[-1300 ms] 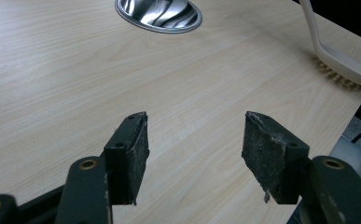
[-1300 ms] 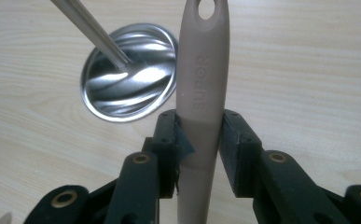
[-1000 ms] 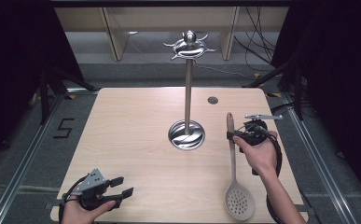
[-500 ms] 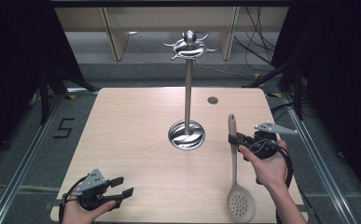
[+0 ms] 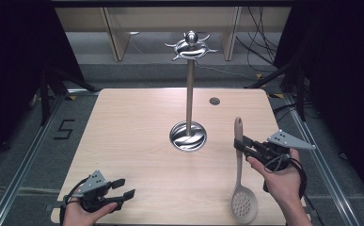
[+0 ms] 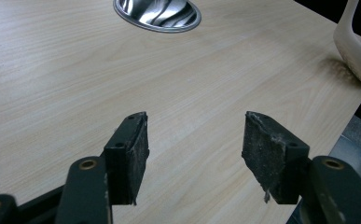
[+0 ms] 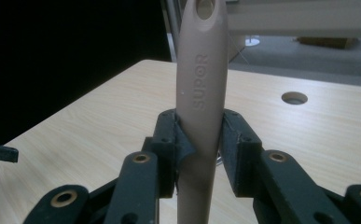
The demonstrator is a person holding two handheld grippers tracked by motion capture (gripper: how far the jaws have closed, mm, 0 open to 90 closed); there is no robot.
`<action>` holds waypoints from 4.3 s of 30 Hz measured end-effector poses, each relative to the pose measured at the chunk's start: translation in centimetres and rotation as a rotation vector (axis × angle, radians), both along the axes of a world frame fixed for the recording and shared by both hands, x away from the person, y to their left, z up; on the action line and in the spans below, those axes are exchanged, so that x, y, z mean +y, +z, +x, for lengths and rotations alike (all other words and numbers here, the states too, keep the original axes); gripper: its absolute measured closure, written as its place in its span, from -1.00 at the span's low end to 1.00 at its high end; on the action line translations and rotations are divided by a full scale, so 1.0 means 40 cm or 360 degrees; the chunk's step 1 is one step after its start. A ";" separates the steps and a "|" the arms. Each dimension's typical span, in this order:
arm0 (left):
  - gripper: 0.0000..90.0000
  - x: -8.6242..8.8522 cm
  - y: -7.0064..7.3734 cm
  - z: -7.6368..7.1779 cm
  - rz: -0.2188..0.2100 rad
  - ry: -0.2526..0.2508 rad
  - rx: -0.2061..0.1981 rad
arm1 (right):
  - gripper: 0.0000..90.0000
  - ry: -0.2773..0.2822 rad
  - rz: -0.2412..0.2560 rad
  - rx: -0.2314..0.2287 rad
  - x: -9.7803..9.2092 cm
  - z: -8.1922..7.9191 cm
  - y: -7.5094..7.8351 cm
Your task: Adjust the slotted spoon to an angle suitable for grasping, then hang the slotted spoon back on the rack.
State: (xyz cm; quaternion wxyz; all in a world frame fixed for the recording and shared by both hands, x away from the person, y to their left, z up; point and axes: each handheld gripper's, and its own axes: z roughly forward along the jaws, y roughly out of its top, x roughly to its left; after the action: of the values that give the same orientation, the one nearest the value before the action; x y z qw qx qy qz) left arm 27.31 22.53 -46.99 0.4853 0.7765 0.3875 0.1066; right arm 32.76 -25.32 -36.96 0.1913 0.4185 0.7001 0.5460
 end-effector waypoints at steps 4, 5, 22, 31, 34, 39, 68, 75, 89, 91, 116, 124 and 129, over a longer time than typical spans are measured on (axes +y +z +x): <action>-0.11 -0.002 0.000 0.000 -0.0005 0.0005 -0.0002 | 0.54 0.0044 -0.0003 -0.0031 -0.004 -0.013 0.005; -0.11 -0.002 0.000 0.000 -0.0007 0.0006 -0.0002 | 0.54 0.0044 -0.0003 -0.0031 -0.004 -0.013 0.005; -0.11 -0.002 0.000 0.001 0.0018 0.0003 -0.0001 | 0.55 -0.0010 0.0072 -0.0205 -0.023 -0.026 0.040; -0.11 0.000 -0.001 0.001 -0.0007 0.0009 -0.0004 | 0.55 -0.0031 0.0132 -0.0276 -0.012 -0.009 0.064; -0.11 0.001 -0.001 0.002 -0.0004 0.0004 0.0003 | 0.55 -0.0042 0.0144 -0.0286 -0.006 -0.005 0.078; -0.11 0.000 0.000 0.005 -0.0013 -0.0008 -0.0004 | 0.55 -0.0052 0.0115 -0.0303 -0.005 -0.003 0.090; -0.11 -0.002 0.004 0.007 -0.0017 -0.0020 -0.0009 | 0.55 -0.0031 0.0120 -0.0358 -0.010 0.000 0.117; -0.11 -0.004 0.009 0.004 0.0007 -0.0010 -0.0035 | 0.55 -0.0017 0.0098 -0.0387 -0.014 0.000 0.123; -0.10 0.012 0.016 -0.007 -0.0039 0.0011 -0.0074 | 0.55 0.0004 0.0025 -0.0465 0.035 0.007 0.146; -0.10 0.012 0.016 -0.004 -0.0021 0.0006 -0.0082 | 0.55 0.0011 0.0002 -0.0484 0.041 0.008 0.151; -0.10 0.015 0.016 -0.005 -0.0011 0.0016 -0.0078 | 0.55 0.0044 -0.0069 -0.0600 0.095 0.032 0.174; -0.10 0.014 0.016 -0.006 -0.0017 0.0021 -0.0074 | 0.55 0.0040 -0.0058 -0.0580 0.104 0.040 0.177; -0.10 0.015 0.016 -0.004 -0.0011 0.0016 -0.0081 | 0.55 0.0035 -0.0057 -0.0567 0.109 0.047 0.178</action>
State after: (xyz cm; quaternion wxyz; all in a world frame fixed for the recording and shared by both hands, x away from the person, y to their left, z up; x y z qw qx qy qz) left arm 27.15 23.11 -46.35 0.4973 0.7698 0.3793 0.1275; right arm 34.62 -20.96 -29.84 0.3137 0.3039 0.6693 0.6011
